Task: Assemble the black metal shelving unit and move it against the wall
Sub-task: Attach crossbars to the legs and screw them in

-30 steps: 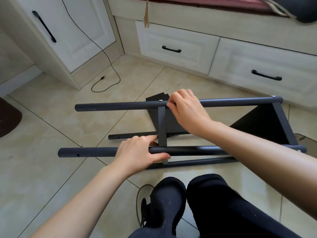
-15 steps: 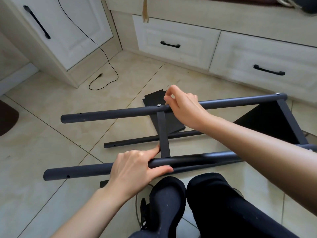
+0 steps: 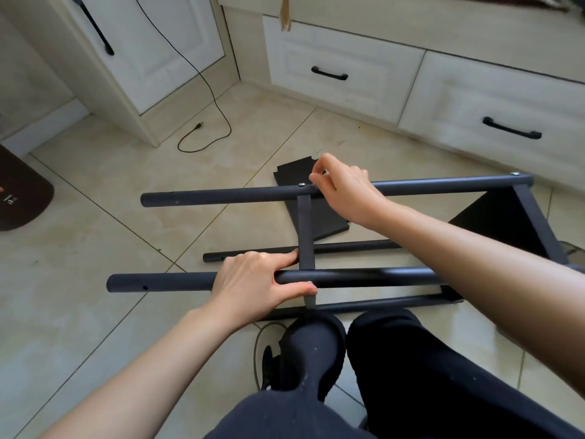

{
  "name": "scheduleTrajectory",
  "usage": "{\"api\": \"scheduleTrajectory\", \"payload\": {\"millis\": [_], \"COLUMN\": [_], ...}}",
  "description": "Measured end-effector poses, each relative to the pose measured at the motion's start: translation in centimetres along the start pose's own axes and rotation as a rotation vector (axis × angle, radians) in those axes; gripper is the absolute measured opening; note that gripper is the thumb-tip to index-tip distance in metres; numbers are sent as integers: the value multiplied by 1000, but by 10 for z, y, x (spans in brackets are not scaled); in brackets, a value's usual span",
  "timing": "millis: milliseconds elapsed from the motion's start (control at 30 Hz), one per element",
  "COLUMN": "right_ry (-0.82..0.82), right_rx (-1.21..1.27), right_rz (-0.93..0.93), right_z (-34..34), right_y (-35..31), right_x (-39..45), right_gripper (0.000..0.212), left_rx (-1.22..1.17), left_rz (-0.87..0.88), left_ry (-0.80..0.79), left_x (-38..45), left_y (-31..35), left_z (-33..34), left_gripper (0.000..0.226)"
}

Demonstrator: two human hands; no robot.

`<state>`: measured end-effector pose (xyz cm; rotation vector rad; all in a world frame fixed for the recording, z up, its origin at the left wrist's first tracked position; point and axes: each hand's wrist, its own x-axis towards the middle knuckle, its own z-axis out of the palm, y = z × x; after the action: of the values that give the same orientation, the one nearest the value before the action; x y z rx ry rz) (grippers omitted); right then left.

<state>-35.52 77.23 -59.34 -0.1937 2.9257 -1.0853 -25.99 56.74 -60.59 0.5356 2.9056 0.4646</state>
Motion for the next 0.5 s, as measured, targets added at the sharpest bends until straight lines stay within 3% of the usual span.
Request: {"api": "scheduleTrajectory", "payload": {"millis": [267,500], "right_ry": [77,47], "right_rx": [61,67], "right_rz": [-31,30], "right_z": [6,1], "right_y": [12,10], "right_x": [22,35], "right_gripper": [16,21], "left_rx": [3,-23], "left_rz": [23,-33], "left_ry": [35,-44], "left_x": [24,41], "left_y": [-8,-8], "left_z": [-1,-4], "left_gripper": [94,89]}}
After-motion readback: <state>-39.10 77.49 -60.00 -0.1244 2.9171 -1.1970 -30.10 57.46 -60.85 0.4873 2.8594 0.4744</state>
